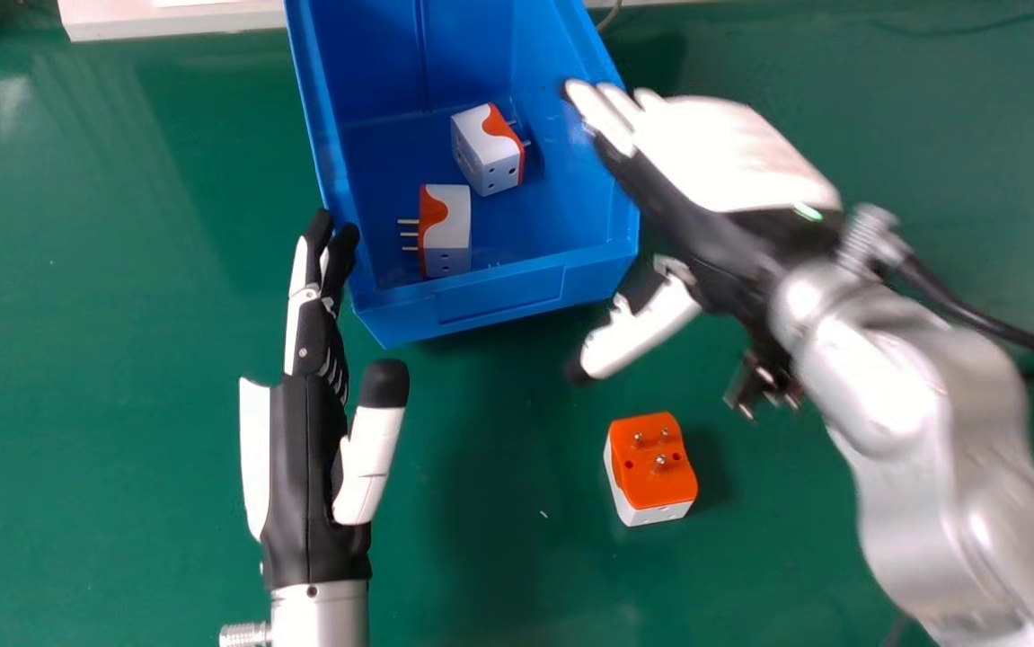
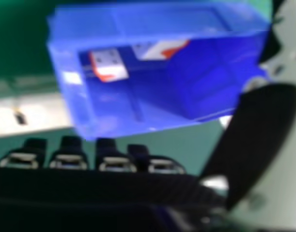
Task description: Pick all objects and put in blue box
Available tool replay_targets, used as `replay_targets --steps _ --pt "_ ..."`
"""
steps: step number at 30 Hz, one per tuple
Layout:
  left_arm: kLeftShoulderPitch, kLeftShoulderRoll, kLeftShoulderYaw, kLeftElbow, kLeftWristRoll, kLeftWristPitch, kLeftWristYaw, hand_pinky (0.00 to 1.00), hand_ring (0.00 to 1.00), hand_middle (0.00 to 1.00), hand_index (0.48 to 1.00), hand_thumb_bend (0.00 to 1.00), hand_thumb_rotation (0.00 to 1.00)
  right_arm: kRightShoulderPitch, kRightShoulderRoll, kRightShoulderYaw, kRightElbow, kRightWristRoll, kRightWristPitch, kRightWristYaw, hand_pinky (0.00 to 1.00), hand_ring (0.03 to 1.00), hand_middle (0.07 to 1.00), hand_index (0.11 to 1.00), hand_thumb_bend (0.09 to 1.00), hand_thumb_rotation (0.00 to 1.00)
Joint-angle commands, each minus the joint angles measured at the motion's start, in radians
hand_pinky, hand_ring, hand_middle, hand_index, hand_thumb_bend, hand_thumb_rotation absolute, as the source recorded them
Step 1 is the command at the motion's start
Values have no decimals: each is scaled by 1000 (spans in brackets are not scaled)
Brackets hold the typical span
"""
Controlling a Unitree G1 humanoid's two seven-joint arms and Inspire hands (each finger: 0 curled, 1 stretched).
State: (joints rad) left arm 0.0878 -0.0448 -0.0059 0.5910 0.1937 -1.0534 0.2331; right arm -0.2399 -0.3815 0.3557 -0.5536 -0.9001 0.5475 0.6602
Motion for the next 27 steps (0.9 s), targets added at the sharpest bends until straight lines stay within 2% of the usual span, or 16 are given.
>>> replay_targets --steps 1,5,9,12,17,22,27 --pt "20 3 -9 -43 -1 -4 -15 995 954 946 952 903 939 59 -10 -43 -155 -13 54 78 967 994 1000 1000 918 326" --pt "23 4 -5 -48 -7 -1 -25 990 952 945 952 902 938 119 -32 -50 -222 -16 104 185 965 994 1000 990 891 357" --pt "24 9 -1 -48 0 2 -26 987 951 945 952 901 938 143 -37 -22 -226 -41 118 239 961 988 1000 982 883 376" --pt "22 9 -4 -45 -9 0 -34 986 949 945 952 900 942 154 -38 -12 -221 -46 113 255 894 966 989 956 871 397" --pt "19 10 -4 -42 -18 -1 -47 993 945 945 950 901 941 171 -8 5 -209 -54 128 247 865 952 969 944 850 405" --pt "20 9 -2 -41 -17 0 -48 996 944 947 950 901 941 164 30 56 -190 -133 147 266 849 943 965 943 848 405" --pt "22 6 0 -52 -12 6 -47 997 939 946 947 915 944 158 75 99 -140 -199 135 256 756 927 968 940 842 380"
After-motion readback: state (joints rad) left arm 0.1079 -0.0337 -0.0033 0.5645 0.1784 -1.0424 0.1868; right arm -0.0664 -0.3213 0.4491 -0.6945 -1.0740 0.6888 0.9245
